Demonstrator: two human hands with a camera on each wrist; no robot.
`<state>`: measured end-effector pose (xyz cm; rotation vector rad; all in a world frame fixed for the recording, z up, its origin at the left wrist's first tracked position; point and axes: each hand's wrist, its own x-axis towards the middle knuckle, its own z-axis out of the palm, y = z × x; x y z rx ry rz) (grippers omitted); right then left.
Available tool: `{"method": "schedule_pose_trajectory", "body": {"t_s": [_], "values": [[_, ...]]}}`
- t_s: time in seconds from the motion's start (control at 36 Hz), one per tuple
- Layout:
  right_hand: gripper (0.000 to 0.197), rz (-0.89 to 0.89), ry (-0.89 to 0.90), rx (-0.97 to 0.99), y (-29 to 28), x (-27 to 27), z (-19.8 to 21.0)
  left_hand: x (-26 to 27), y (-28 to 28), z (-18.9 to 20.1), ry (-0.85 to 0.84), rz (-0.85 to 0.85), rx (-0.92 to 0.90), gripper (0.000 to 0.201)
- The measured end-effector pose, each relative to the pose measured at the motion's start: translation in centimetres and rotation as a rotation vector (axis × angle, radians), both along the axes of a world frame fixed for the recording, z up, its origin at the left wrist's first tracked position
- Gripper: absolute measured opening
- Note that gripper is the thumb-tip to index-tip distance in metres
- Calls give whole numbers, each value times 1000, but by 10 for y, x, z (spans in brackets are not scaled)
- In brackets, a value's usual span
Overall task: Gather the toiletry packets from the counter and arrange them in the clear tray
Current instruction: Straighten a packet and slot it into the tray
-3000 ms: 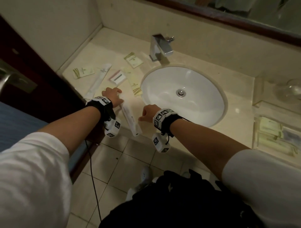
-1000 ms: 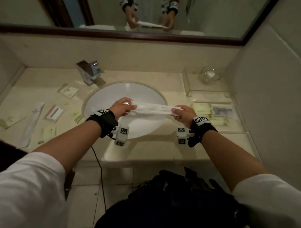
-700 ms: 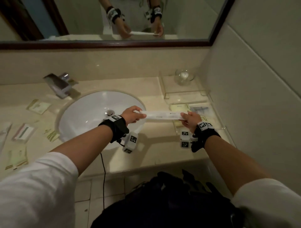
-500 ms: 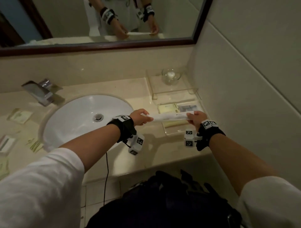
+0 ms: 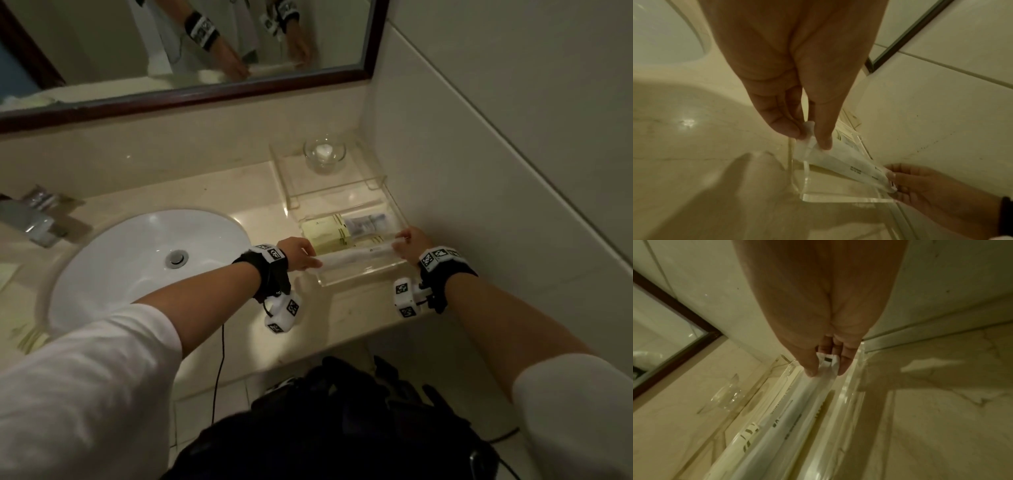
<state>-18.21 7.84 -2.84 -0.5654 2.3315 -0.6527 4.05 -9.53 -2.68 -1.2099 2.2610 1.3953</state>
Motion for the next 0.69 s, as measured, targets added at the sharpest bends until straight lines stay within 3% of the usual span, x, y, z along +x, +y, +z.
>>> {"method": "schedule_pose_trajectory", "body": {"t_s": [0.39,0.58,0.69], "values": [[13,117,112,102,-8,-6,-8,-10,3,4,-131,-208,-207,40],[18,253,330,183,-11,-8,-9,-20,6,2,-155,-248,-236,32],[22,300,353,202,-11,-11,-9,-25,10,2,-189,-299,-250,32]]}}
